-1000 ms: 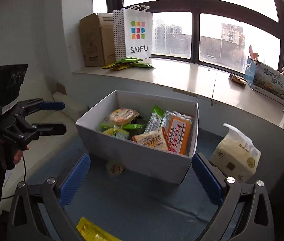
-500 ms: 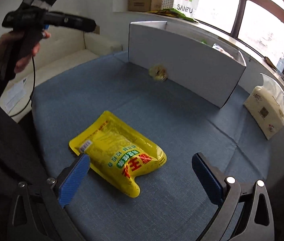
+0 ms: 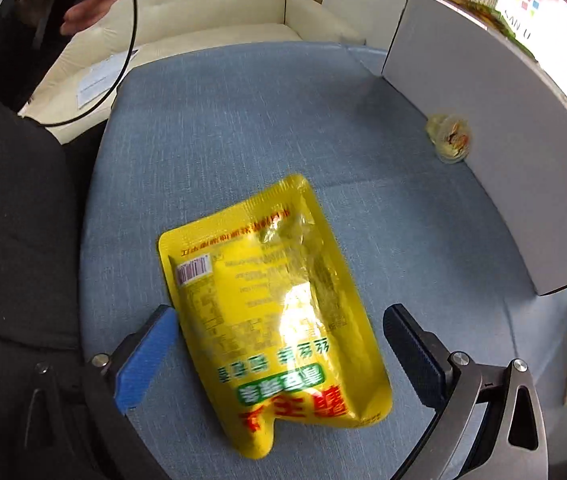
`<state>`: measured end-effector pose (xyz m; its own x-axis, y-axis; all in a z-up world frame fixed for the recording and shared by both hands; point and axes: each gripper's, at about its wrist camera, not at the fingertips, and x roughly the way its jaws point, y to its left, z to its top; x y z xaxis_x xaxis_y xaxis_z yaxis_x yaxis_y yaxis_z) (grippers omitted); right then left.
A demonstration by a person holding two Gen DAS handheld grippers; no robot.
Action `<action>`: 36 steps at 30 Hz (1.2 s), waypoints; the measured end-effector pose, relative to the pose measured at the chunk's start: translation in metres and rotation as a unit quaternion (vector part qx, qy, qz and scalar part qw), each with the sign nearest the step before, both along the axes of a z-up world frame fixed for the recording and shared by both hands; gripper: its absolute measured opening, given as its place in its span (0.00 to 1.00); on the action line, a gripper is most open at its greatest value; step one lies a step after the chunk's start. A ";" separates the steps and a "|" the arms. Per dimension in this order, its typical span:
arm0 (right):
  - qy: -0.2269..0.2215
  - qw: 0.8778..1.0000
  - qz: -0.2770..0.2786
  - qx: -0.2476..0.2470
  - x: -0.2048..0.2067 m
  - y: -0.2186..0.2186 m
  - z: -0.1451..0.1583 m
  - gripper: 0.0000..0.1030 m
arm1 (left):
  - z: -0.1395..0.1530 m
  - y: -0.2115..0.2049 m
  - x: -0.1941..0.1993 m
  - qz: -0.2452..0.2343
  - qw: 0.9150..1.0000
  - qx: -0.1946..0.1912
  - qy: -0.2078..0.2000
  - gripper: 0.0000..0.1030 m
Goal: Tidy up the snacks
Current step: 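Grasp the yellow snack bag with the right gripper, then lift the yellow bag with right gripper while left grasps the green jelly cup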
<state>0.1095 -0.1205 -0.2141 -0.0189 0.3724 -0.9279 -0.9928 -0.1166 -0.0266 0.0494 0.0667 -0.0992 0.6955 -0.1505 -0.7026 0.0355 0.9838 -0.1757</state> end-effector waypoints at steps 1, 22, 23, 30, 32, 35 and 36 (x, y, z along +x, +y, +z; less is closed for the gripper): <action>0.018 1.000 -0.006 -0.010 0.004 0.001 -0.002 1.00 | 0.000 0.000 -0.001 0.001 1.000 0.000 0.000 1.00; -0.006 0.969 -0.212 0.129 0.009 -0.077 0.053 0.39 | -0.043 -0.006 0.058 0.023 0.999 -0.015 0.043 1.00; -0.007 0.961 -0.239 0.139 0.011 -0.083 0.057 0.39 | -0.050 -0.007 0.069 0.039 0.998 -0.010 0.054 1.00; 0.032 0.922 -0.338 0.184 0.023 -0.113 0.091 0.39 | -0.095 -0.004 0.132 0.150 0.984 -0.015 0.100 0.99; 0.028 0.920 -0.342 0.190 0.014 -0.117 0.093 0.39 | -0.102 -0.001 0.140 0.176 0.979 -0.011 0.105 0.99; 0.025 0.916 -0.354 0.188 0.014 -0.118 0.091 0.39 | -0.107 -0.003 0.147 0.185 0.977 -0.011 0.105 0.99; 0.029 0.915 -0.357 0.186 0.015 -0.118 0.090 0.39 | -0.108 -0.005 0.149 0.183 0.977 -0.003 0.109 0.97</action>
<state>0.1243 -0.2385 -0.1243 0.3079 0.5993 -0.7389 -0.8132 0.5689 0.1226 0.1981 0.0616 -0.2076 0.5383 0.0758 -0.8394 -0.3581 0.9221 -0.1464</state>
